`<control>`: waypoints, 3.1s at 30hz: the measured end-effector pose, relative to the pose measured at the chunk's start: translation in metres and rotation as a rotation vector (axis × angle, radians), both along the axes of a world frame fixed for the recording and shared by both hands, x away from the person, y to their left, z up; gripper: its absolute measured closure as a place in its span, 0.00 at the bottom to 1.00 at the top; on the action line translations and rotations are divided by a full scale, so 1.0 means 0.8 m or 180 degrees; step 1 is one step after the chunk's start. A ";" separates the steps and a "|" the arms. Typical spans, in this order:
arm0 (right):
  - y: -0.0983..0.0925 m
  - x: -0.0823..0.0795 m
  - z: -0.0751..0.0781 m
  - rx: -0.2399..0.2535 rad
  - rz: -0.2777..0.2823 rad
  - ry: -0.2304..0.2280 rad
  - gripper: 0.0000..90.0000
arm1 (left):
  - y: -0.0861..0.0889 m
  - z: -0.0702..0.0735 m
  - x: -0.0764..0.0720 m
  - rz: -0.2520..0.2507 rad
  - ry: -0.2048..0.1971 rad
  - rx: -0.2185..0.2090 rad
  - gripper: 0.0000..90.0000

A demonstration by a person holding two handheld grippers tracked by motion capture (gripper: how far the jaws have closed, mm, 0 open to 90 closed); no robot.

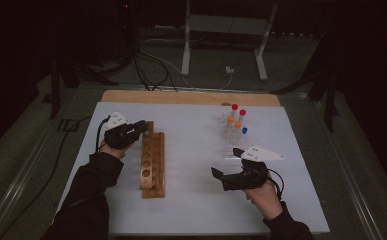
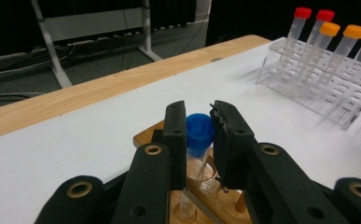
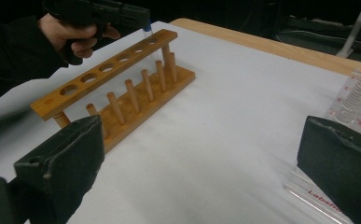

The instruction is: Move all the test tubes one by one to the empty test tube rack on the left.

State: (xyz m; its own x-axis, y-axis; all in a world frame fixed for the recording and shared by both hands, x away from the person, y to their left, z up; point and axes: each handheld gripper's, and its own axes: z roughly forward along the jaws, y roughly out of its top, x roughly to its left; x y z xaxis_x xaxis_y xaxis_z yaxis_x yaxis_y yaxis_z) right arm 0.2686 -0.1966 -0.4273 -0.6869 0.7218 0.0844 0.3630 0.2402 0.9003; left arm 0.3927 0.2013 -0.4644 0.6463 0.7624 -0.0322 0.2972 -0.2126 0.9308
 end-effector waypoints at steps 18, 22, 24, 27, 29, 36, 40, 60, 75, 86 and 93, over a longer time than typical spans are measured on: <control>-0.060 0.029 0.049 -0.0115 -0.0538 -0.0329 0.07 | 0.004 0.035 -0.045 -0.0232 -0.0005 -0.0170 0.13; -0.078 0.044 0.038 -0.0138 -0.0738 -0.0239 0.09 | 0.006 0.035 -0.062 -0.0322 0.0065 -0.0156 0.02; -0.083 0.051 0.027 -0.0169 -0.0789 -0.0175 0.15 | 0.008 0.034 -0.070 -0.0363 0.0053 -0.0164 0.02; -0.089 0.062 0.010 -0.0237 -0.0843 -0.0057 0.20 | 0.010 0.032 -0.080 -0.0390 0.0050 -0.0215 0.02; -0.092 0.069 -0.001 -0.0265 -0.0852 0.0045 0.26 | 0.011 0.031 -0.085 -0.0396 0.0040 -0.0233 0.02; -0.094 0.093 -0.025 -0.0373 -0.0837 0.0302 0.50 | 0.009 0.029 -0.099 -0.0441 -0.0004 -0.0227 0.02; -0.093 0.107 -0.031 -0.0370 -0.0906 0.0389 0.56 | 0.011 0.031 -0.100 -0.0438 -0.0017 -0.0257 0.02; -0.080 0.145 -0.047 -0.0508 -0.1010 0.0495 0.83 | 0.015 0.028 -0.098 -0.0421 0.0008 -0.0225 0.02; -0.082 0.135 -0.017 -0.0495 -0.1024 0.0268 0.86 | 0.015 0.033 -0.098 -0.0456 0.0025 -0.0215 0.02; -0.084 0.111 0.038 -0.0480 -0.0979 0.0097 0.86 | 0.008 0.049 -0.103 -0.0619 0.0041 -0.0201 0.02; -0.075 0.091 0.053 -0.0460 -0.0778 0.0056 0.86 | -0.006 0.059 -0.105 -0.0777 0.0086 -0.0217 0.02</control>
State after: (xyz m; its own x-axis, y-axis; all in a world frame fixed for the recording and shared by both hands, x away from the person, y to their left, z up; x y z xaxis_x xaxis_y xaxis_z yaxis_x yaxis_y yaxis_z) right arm 0.3410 -0.2565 -0.3848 -0.4903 0.8713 -0.0211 0.4413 0.2691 0.8561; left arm 0.3087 0.1964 -0.4175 0.8091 0.5795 -0.0979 0.2697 -0.2180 0.9380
